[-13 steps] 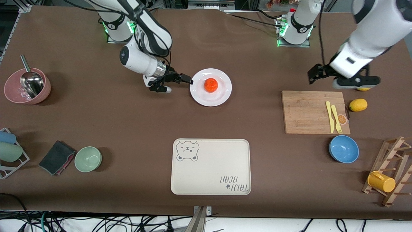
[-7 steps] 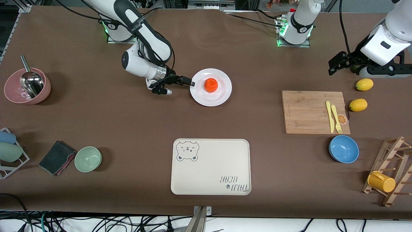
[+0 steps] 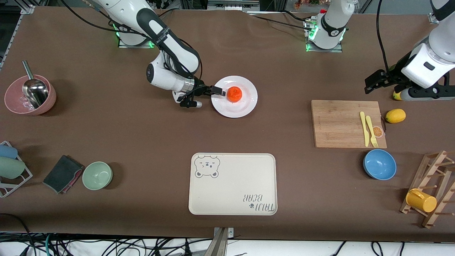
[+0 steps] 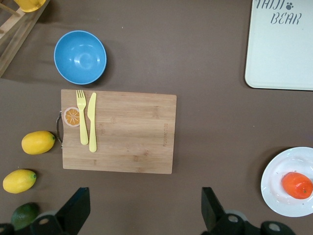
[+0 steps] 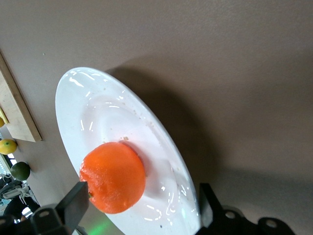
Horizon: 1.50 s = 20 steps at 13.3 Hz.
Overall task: Place orange and plate with both arms
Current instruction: 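Grasp the white plate rim with the right gripper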
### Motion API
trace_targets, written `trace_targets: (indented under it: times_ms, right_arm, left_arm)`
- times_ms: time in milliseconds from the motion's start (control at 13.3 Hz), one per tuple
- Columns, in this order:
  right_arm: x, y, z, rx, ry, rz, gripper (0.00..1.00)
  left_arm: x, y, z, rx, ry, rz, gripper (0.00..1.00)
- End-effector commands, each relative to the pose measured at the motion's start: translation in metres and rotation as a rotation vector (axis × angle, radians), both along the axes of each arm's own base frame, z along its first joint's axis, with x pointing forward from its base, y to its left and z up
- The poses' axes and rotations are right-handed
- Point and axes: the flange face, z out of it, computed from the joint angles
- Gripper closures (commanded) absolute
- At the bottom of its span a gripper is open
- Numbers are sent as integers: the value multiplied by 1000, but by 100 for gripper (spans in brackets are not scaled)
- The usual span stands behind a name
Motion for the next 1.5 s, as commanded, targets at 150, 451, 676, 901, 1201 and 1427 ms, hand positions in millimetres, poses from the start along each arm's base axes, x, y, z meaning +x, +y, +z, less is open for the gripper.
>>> trace_targets:
  times_ms: [150,451,676,901,1201,1427]
  right_arm:
    - [2,0,-9,-11,-62,26,21]
    - [1,0,-21,-12,-99,75,58]
    - [4,-2,-25,-26,-125,82,94]
    - [8,0,-23,-19,-129,74,100]
    - [11,-2,-22,-29,-160,88,100]
    - [29,-5,-13,-11,-211,84,100]
  left_arm:
    - [26,8,6,10,-7,5,0]
    - [23,7,24,16,-14,6,0]
    - [21,8,25,17,4,8,0]
    - [21,10,25,15,6,11,0]
    - [19,19,27,18,12,20,0]
    - [20,21,35,15,-4,28,0]
